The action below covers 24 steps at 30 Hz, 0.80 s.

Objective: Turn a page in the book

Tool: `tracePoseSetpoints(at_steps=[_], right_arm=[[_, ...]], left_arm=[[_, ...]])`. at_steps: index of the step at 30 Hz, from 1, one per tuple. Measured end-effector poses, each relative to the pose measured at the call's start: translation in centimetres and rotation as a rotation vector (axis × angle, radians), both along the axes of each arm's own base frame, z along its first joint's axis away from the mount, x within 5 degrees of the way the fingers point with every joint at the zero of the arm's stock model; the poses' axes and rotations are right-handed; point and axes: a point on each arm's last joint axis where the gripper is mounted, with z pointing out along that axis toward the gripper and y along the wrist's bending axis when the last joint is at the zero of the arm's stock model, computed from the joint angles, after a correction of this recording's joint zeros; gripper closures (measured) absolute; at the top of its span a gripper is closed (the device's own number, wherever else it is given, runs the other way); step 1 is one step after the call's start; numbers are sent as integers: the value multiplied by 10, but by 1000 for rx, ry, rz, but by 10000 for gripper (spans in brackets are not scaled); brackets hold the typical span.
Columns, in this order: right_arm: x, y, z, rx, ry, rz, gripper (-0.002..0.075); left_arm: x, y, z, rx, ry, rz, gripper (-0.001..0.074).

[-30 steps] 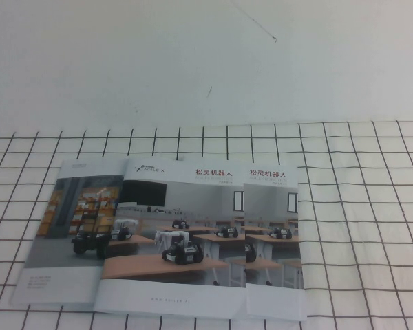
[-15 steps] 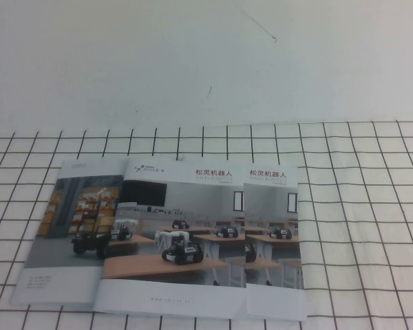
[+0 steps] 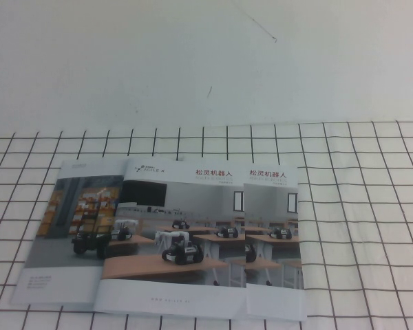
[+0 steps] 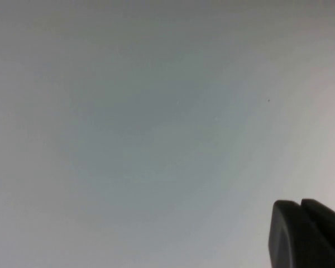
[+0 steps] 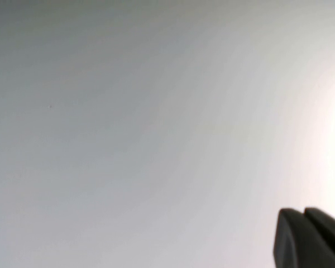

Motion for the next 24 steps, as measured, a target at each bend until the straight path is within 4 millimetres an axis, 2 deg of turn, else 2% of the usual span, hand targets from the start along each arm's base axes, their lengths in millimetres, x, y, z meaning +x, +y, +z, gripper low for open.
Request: tracePoseSetpoints(at_steps=[3, 6, 9, 12, 15, 19, 22, 24], right_arm=[[-8, 2, 34, -16, 30, 13, 728], [-2, 4, 61, -63, 111, -3, 728], [18, 6, 84, -108, 230, -17, 728], [49, 8, 97, -140, 387, -8, 728], [89, 10, 92, -158, 606, 21, 728], [144, 13, 63, -184, 912, 57, 728], [171, 15, 37, -206, 1120, 84, 728], [181, 17, 22, -196, 1244, 121, 728]], left_arm=[[3, -1, 21, 33, 29, 18, 738], [14, -2, 38, 48, 97, 25, 738], [31, -3, 52, 57, 222, 28, 738], [53, -3, 60, 65, 418, 30, 738], [83, -4, 57, 76, 645, 31, 738], [121, -8, 34, 28, 965, -35, 738], [143, -14, 11, -27, 1203, -113, 738], [154, -17, -3, -45, 1331, -146, 738]])
